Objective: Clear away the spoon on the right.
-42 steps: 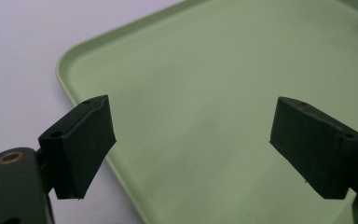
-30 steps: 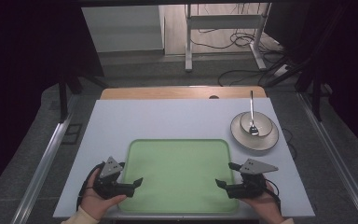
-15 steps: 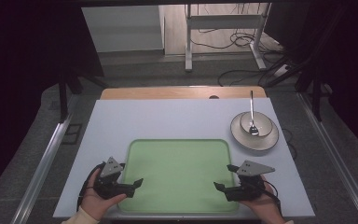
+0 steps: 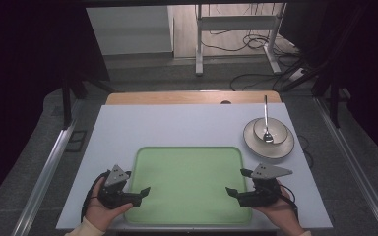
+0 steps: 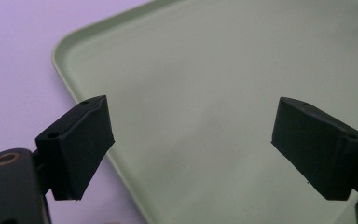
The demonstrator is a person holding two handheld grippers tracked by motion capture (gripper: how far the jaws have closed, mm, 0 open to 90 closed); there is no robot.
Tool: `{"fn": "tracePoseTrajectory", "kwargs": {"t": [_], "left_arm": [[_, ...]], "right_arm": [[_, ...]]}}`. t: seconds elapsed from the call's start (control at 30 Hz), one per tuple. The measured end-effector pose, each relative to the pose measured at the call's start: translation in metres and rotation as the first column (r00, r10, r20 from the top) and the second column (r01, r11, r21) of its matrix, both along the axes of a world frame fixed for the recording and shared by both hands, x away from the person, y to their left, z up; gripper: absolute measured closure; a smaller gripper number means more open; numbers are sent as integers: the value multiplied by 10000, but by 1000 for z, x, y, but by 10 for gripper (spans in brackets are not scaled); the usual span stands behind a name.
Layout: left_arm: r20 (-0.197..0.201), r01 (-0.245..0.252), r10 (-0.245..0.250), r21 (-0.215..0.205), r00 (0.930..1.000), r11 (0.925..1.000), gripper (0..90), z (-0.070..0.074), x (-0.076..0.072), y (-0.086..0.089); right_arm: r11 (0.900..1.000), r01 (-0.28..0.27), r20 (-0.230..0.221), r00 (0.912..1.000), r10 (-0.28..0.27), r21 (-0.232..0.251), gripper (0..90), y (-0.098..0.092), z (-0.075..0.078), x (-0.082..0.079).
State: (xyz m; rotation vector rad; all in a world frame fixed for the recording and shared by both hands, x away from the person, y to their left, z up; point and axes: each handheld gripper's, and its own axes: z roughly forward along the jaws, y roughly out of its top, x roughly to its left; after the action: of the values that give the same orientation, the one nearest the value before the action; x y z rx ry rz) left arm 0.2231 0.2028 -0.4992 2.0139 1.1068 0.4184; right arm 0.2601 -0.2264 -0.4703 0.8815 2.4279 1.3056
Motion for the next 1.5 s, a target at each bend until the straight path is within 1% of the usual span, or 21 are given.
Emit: {"fn": "tracePoseTrajectory", "kwargs": {"t": [0.1, 0.23, 0.3, 0.33, 0.37, 0.4, 0.5, 0.57, 0.67, 0.8, 0.9, 0.93, 0.97, 1.07, 1.2, 1.23, 1.27, 1.3, 1.33, 1.4, 1.5], "left_arm": [[103, 5, -5, -55, 9999, 10000, 127, 1, -1, 1], [186, 0, 2, -94, 9998, 10000, 128, 3, -2, 2], [185, -2, 3, -92, 9998, 10000, 127, 3, -2, 2], [183, -26, 28, -103, 9998, 9999, 127, 3, -2, 2], [183, -26, 28, -103, 9998, 9999, 127, 3, -2, 2], [181, -24, 26, -91, 9998, 10000, 127, 3, -2, 3], [187, -46, 47, -29, 9998, 10000, 128, 3, -2, 2], [203, -41, 41, -15, 9998, 10000, 132, 3, -3, 2], [193, -55, 55, -20, 9998, 10000, 132, 2, -3, 2], [220, -15, 15, -34, 9998, 10000, 133, 3, -3, 3], [283, -68, 68, -3, 9996, 10000, 136, 3, -3, 4], [273, -83, 84, -21, 9996, 10000, 138, 3, -3, 4], [265, -95, 96, -21, 9996, 10000, 138, 2, -3, 5], [248, -133, 134, -43, 9996, 9999, 138, 2, -3, 5], [243, -126, 126, -8, 9996, 9999, 139, 1, -2, 4], [243, -126, 126, -8, 9996, 9999, 139, 1, -2, 4], [244, -118, 118, 5, 9996, 9999, 139, 1, -2, 4], [255, -116, 115, 23, 9996, 9999, 139, 1, -2, 4], [258, -106, 106, 27, 9996, 9999, 139, 1, -2, 4], [263, -106, 105, 41, 9996, 9999, 140, 1, -2, 4], [263, -80, 78, 67, 9996, 9999, 141, 1, -2, 4]], "right_arm": [[10000, -66, 128, 9999, 65, 74, 168, 2, 9, 1], [9998, -81, 473, 9989, 71, 206, 165, 4, 22, 3], [9997, -57, 595, 9982, 41, 256, 185, 3, 30, 5], [9995, -63, 669, 9978, 42, 312, 195, 1, 37, 8], [9996, 15, 700, 9975, -35, 297, 195, 0, 41, 9], [9996, 15, 700, 9975, -35, 297, 195, 0, 41, 9], [9997, 174, 762, 9969, -187, 172, 203, -2, 53, 14], [9993, 374, 758, 9964, -380, 96, 207, -3, 61, 19], [9974, 698, 618, 9956, -708, 174, 214, -4, 70, 27], [9957, 895, 638, 9938, -909, 248, 222, -4, 80, 37], [9954, 951, 650, 9933, -959, 151, 231, -5, 84, 44], [9947, 1030, 662, 9925, -1031, 56, 234, -4, 84, 51], [9947, 1030, 662, 9925, -1031, 56, 234, -4, 84, 51], [9941, 1068, 804, 9912, -1049, -188, 234, -5, 85, 59], [9942, 1041, 638, 9927, -1021, -277, 222, -11, 90, 76], [9942, 1041, 638, 9927, -1021, -277, 222, -11, 90, 76], [9939, 1051, 618, 9928, -1029, -333, 223, -12, 91, 79], [9906, 1274, 830, 9889, -1231, -490, 225, -15, 92, 85], [9906, 1274, 830, 9889, -1231, -490, 225, -15, 92, 85], [9900, 1325, 870, 9879, -1280, -484, 224, -18, 92, 91], [9870, 1558, 682, 9859, -1530, -389, 224, -23, 96, 104]]}}
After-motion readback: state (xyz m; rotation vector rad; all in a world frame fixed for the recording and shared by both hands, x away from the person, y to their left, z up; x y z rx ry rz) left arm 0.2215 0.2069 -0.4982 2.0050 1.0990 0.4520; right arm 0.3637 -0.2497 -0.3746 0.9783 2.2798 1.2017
